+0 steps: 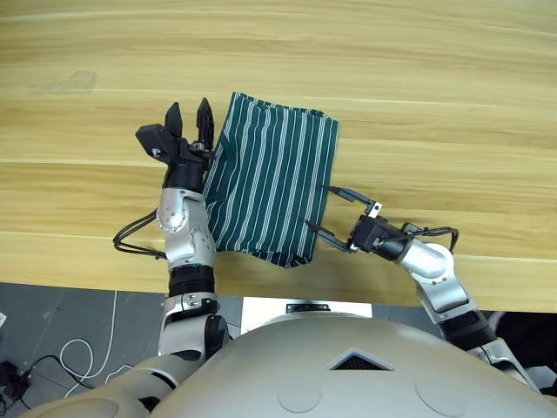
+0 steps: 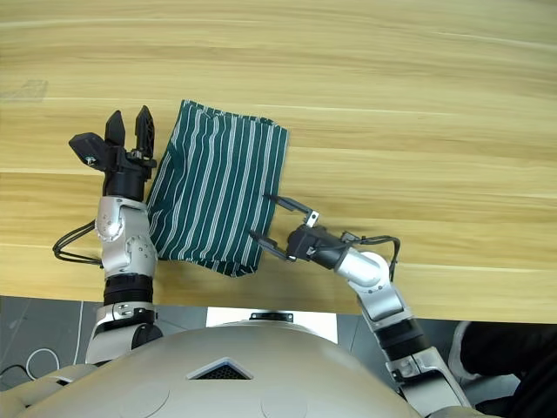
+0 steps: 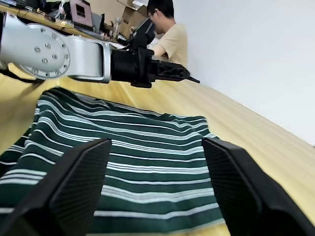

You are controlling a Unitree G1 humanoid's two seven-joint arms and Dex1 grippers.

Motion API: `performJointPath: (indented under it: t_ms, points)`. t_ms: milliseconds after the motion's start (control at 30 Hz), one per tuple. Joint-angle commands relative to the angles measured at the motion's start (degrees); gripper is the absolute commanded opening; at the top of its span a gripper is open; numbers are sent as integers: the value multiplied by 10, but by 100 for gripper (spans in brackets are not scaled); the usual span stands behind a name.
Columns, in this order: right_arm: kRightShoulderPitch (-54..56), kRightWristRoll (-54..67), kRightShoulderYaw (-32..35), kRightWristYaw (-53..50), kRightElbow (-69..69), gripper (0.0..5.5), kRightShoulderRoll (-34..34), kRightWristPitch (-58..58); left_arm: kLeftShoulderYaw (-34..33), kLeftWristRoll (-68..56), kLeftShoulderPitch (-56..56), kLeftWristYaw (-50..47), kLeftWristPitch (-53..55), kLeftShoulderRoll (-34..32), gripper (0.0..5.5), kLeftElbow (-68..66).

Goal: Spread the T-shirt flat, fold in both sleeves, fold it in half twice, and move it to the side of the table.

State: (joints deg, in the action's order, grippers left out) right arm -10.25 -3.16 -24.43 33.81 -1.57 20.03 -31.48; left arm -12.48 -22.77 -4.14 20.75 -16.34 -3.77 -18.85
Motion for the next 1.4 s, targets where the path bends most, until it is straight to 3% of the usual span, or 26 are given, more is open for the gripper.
performJointPath:
  t_ms: [33,367,800,1000,1133,1267,1400]
  points:
    - [39,-54,-28,-13,-52,341,-28,1,5,4,-31,14,-4,2,317,-24]
    - [76,-143,-55,-57,-164,341,-38,11,12,4,-68,19,2,11,317,-35]
    - [135,-314,-38,-99,-135,341,129,27,-13,-8,-123,5,29,-4,317,-16]
    - [128,-276,-34,-117,-118,341,117,4,-21,-6,-122,17,28,-12,317,-38]
    - [121,-183,13,-160,-72,341,100,-66,-17,19,-98,57,-26,-40,317,-47]
    - [106,-101,109,-207,-52,341,98,-78,-26,105,-45,51,-150,-98,317,-40]
    - [115,-165,187,-284,-129,341,138,-92,-31,348,34,-45,-296,-212,317,-45]
